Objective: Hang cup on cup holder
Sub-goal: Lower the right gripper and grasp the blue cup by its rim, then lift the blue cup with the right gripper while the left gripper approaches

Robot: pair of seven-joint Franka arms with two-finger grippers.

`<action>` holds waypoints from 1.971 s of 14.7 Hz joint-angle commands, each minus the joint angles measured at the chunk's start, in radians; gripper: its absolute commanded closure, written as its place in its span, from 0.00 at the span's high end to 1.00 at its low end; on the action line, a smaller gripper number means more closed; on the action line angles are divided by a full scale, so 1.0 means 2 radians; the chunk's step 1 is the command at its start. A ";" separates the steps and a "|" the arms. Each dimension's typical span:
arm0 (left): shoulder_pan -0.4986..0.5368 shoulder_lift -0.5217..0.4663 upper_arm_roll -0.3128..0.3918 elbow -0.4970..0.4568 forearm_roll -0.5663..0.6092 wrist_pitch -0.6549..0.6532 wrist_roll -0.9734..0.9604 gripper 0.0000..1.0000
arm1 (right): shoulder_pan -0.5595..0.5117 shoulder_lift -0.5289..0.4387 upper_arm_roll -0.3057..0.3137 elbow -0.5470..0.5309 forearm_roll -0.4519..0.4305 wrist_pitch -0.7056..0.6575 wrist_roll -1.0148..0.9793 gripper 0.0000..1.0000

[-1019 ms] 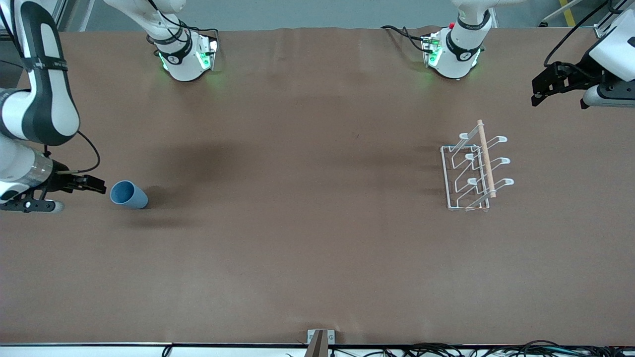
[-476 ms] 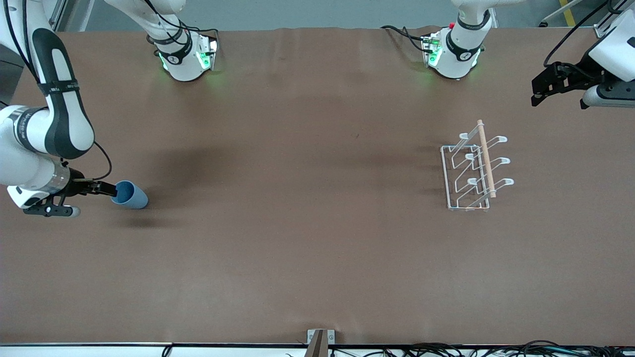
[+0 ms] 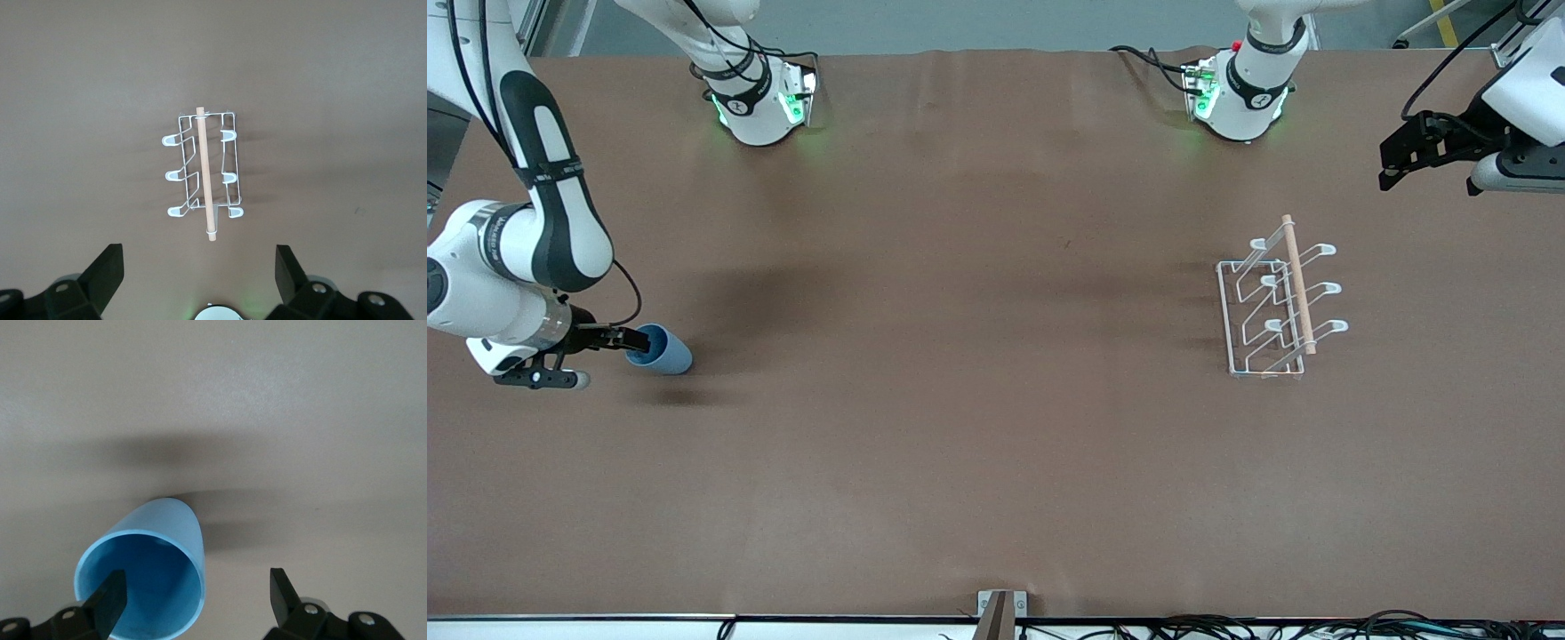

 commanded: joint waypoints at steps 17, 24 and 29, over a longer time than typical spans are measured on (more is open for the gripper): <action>-0.007 0.023 -0.005 0.013 -0.010 -0.006 -0.003 1.00 | -0.005 -0.040 0.029 0.069 0.013 -0.113 -0.004 0.00; -0.008 0.043 -0.006 0.027 -0.012 0.000 -0.003 1.00 | 0.021 -0.111 0.096 0.078 0.185 -0.207 -0.003 0.00; -0.008 0.050 -0.006 0.027 -0.035 0.004 -0.003 1.00 | 0.101 -0.124 0.101 0.097 0.283 -0.217 0.005 0.00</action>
